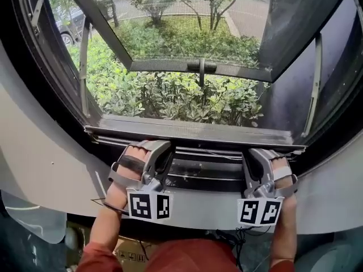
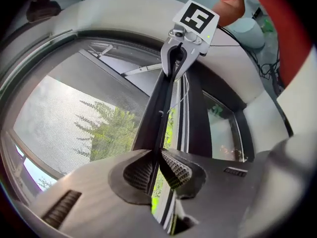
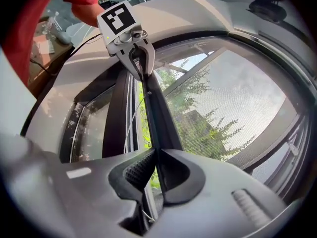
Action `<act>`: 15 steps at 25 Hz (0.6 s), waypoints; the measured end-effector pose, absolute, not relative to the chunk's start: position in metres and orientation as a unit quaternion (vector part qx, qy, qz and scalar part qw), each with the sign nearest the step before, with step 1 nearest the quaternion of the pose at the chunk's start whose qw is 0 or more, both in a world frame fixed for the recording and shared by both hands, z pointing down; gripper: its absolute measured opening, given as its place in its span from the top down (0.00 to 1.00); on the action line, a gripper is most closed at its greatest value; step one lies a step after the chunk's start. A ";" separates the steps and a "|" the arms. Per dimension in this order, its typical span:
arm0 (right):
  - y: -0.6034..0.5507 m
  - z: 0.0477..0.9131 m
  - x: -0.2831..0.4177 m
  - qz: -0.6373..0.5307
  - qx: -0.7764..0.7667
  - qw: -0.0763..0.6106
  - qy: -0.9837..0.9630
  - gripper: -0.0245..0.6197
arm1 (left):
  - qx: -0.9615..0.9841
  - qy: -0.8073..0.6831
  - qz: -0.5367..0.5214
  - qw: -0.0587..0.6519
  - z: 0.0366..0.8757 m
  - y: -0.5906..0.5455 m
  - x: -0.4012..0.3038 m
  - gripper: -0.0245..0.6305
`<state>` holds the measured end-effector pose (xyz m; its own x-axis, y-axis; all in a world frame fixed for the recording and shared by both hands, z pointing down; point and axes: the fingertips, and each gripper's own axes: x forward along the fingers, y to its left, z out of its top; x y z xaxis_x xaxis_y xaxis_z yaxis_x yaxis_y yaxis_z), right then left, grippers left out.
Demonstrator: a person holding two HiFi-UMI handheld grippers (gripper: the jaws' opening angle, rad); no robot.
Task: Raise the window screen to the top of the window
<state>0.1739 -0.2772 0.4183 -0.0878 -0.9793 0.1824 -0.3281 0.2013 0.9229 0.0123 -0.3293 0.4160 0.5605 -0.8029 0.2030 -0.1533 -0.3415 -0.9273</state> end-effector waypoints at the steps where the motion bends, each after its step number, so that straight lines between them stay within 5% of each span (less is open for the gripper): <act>1: -0.278 0.415 0.174 -0.379 0.514 0.444 -0.629 0.89 | -0.738 0.327 -0.341 0.482 0.413 -0.330 0.012 0.89; 15: -0.284 0.351 0.175 -0.460 0.539 0.472 -0.525 0.91 | -0.650 0.396 -0.326 0.560 0.346 -0.335 0.014 0.91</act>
<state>0.1754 -0.2843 0.3509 0.0256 -0.9997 0.0008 -0.1323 -0.0026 0.9912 0.0139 -0.3350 0.3457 0.4736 -0.8805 -0.0196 -0.1497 -0.0586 -0.9870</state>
